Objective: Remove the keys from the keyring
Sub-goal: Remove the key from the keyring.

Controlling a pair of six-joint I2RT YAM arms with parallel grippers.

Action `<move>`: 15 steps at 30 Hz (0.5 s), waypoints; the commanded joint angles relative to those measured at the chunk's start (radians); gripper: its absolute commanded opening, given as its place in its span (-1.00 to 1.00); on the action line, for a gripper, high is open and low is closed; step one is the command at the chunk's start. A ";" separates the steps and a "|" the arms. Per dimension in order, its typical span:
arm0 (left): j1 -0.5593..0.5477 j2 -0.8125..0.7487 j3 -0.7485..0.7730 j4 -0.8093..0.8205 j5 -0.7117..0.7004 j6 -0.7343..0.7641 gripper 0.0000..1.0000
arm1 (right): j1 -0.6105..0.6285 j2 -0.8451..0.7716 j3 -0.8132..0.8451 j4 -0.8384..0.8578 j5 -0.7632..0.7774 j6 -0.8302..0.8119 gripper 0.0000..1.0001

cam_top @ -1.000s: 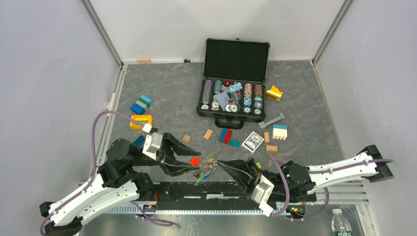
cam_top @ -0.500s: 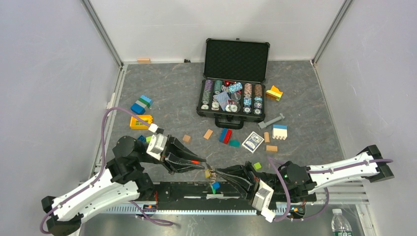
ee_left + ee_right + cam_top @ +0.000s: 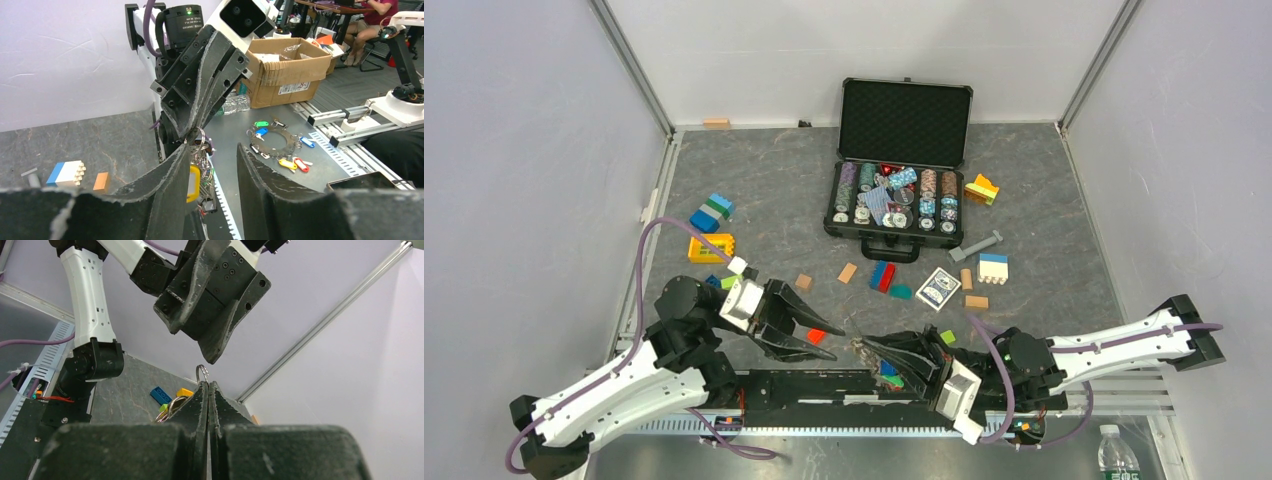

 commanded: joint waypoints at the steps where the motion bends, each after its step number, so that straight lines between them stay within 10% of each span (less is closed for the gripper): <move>1: -0.002 0.014 0.001 0.039 0.021 -0.008 -0.05 | -0.003 0.003 0.054 0.115 0.034 0.034 -1.00; 15: -0.002 0.052 0.012 0.039 0.001 0.003 -0.32 | -0.002 0.059 0.033 0.246 0.102 0.068 -1.00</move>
